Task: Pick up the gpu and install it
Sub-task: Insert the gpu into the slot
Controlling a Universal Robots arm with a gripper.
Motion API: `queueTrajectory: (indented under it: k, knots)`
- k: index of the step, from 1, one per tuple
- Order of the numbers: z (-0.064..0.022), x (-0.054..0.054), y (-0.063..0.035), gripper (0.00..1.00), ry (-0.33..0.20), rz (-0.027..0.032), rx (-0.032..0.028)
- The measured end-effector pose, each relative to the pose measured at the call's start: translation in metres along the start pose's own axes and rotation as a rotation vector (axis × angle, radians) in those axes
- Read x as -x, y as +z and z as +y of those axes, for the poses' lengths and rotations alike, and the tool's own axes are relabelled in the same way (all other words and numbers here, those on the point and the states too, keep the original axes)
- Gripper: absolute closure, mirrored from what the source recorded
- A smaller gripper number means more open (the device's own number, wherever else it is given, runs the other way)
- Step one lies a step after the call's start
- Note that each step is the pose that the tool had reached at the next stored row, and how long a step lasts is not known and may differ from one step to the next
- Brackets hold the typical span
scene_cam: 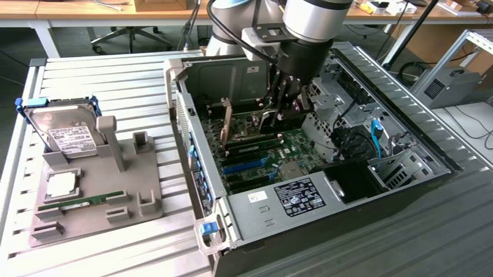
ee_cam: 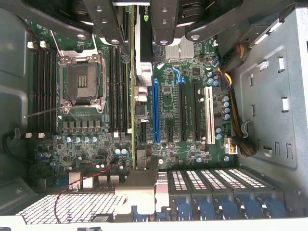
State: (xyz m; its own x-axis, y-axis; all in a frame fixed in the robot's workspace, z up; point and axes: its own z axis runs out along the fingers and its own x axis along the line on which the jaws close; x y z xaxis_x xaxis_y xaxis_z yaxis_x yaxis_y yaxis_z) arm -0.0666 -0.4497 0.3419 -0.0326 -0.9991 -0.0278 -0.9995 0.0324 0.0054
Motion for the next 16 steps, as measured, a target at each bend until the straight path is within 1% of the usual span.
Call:
queueTrajectory:
  k: [5,11,16]
  knots:
    - [0.0003,-0.0001,0.0030,0.73,0.000,0.0001,0.0001]
    - [0.0003,-0.0001,0.0033,0.73,0.000,0.0000,0.0000]
    - [0.0004,-0.0003,0.0086,0.73,0.000,-0.0004,-0.0001]
